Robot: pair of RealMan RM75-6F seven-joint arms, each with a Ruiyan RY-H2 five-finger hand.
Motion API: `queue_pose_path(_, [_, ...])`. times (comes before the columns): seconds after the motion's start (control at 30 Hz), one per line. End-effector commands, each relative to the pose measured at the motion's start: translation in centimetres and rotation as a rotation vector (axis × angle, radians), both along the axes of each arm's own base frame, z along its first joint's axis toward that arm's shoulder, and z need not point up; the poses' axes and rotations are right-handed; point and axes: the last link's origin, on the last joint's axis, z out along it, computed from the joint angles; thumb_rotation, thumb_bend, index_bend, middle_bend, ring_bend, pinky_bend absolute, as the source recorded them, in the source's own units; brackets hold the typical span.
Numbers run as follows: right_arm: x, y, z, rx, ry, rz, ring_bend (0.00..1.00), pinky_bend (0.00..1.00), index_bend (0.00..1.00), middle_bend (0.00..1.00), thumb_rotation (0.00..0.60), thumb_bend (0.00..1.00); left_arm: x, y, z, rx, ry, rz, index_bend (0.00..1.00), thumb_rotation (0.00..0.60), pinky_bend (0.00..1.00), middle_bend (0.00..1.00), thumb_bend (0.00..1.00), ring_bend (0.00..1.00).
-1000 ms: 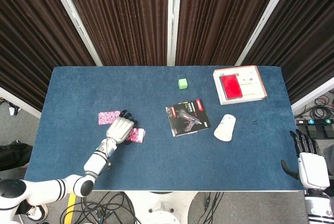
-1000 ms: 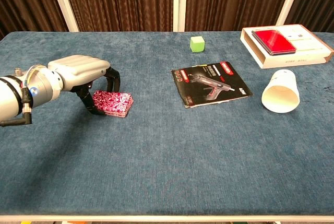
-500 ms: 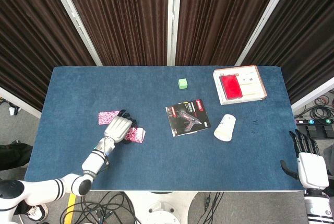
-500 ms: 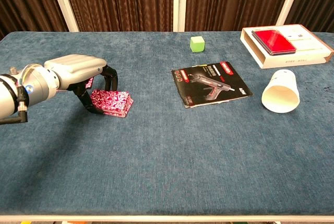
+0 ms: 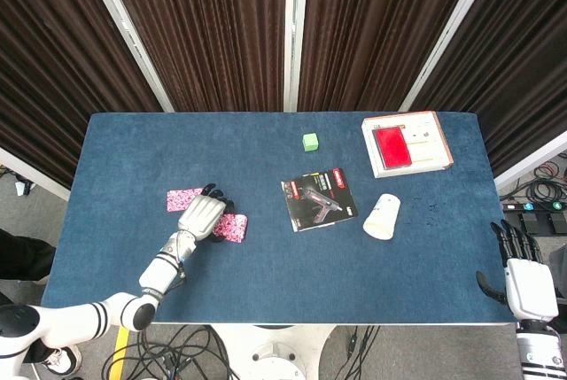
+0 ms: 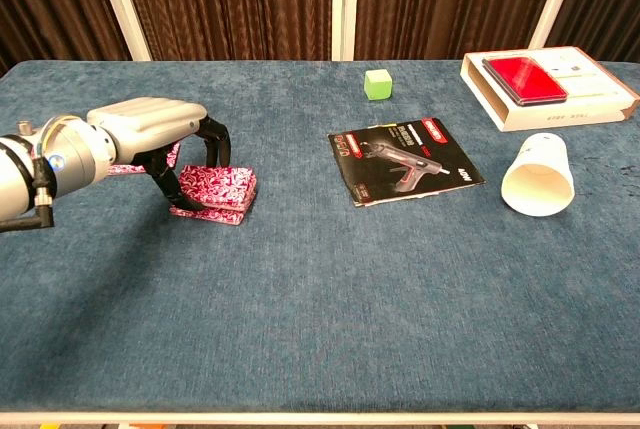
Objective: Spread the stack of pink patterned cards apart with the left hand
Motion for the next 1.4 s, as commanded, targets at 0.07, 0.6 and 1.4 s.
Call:
queue_pose_path(0.07, [0.1, 0.0, 0.1, -0.001, 0.001, 0.001, 0.0, 0.0, 0.0, 0.0, 0.6, 0.23, 0.1, 0.5, 0.1, 0.009, 0.005, -0.004, 0.49, 0.6, 0.1, 0.51, 0.23, 0.19])
queue_pose_path(0.6, [-0.5, 0.3, 0.7, -0.017, 0.0, -0.019, 0.0, 0.0, 0.0, 0.0, 0.6, 0.23, 2.2, 6.2, -1.0, 0.047, 0.02, 0.051, 0.49, 0.6, 0.1, 0.51, 0.23, 0.2])
queue_pose_path(1.4, [-1.0, 0.1, 0.5, -0.008, -0.006, -0.033, 0.0, 0.0, 0.0, 0.0, 0.6, 0.23, 3.0, 7.0, -1.9, 0.064, -0.064, 0.009, 0.17, 0.6, 0.1, 0.18, 0.13, 0.1])
